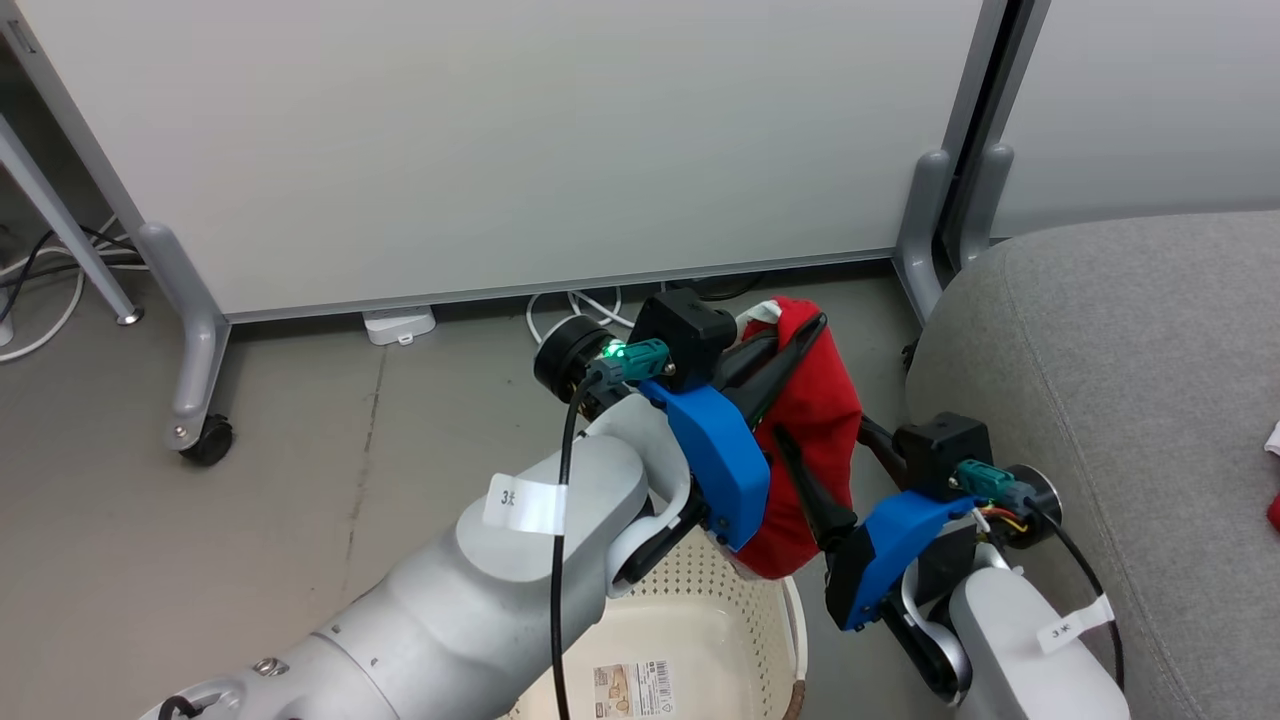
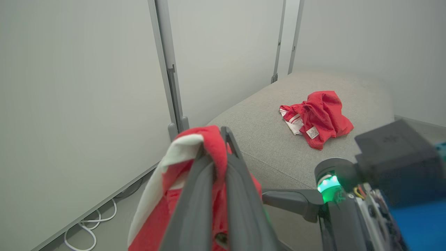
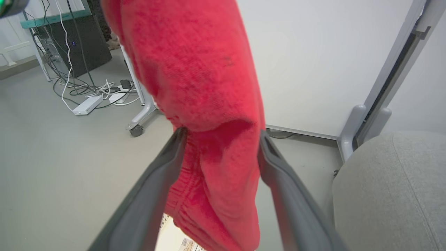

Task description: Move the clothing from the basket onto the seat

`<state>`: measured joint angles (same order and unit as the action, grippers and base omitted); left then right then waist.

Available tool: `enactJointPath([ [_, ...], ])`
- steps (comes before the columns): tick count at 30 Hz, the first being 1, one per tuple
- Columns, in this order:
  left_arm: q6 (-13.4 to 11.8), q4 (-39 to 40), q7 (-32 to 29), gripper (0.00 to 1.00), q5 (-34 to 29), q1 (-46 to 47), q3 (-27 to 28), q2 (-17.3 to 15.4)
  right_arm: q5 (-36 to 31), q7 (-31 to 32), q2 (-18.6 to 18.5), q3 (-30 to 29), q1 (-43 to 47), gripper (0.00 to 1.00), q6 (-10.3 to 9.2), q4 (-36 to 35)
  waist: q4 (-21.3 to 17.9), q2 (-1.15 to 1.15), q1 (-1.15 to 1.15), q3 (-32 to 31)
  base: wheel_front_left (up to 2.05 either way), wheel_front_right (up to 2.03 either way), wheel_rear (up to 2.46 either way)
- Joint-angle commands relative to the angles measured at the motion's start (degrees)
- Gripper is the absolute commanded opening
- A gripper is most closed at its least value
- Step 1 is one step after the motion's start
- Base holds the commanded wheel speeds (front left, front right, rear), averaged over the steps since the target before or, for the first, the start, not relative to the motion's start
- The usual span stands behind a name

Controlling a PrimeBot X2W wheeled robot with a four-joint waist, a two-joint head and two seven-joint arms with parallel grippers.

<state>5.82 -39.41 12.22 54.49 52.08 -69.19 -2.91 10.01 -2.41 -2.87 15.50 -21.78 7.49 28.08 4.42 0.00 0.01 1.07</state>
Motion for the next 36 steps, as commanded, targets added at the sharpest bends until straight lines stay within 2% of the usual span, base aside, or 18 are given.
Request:
enactJointPath([
  [1,-0.3,0.1,0.4,0.00,0.2,0.9,-0.2,0.0,0.5,-0.5,0.0,0.4,-1.4,1.00,0.01,1.1,0.0,0.00,-0.01,0.0,0.00,0.00,0.00],
  [8,-0.2,0.2,0.5,0.00,1.1,0.7,-1.5,0.0,2.6,-3.2,0.0,2.8,-4.9,1.00,0.01,7.4,0.2,0.00,-0.01,-0.6,0.00,0.00,0.00],
  [9,-0.3,0.2,0.6,0.00,1.3,0.7,-1.6,0.0,3.1,-3.3,0.0,3.2,-5.2,0.76,0.01,7.9,0.2,0.00,-0.01,-0.7,0.00,0.00,0.00],
  [11,-0.2,0.0,0.6,0.00,1.5,0.6,-2.0,0.0,4.0,-3.9,0.0,3.8,-5.7,0.00,0.01,9.1,0.1,0.00,-0.01,-0.9,0.00,0.00,0.00],
  [35,-0.9,-1.1,1.0,0.00,3.2,0.7,-3.5,0.0,7.8,-7.3,0.0,6.6,-7.4,0.00,0.01,14.5,-1.0,0.00,-0.01,-1.6,0.00,0.00,0.00],
  [36,-1.0,-1.2,1.0,0.14,3.4,0.7,-3.5,0.0,8.0,-7.4,0.0,6.7,-7.5,0.00,0.01,14.6,-1.0,0.00,-0.01,-1.6,0.00,0.00,0.00],
])
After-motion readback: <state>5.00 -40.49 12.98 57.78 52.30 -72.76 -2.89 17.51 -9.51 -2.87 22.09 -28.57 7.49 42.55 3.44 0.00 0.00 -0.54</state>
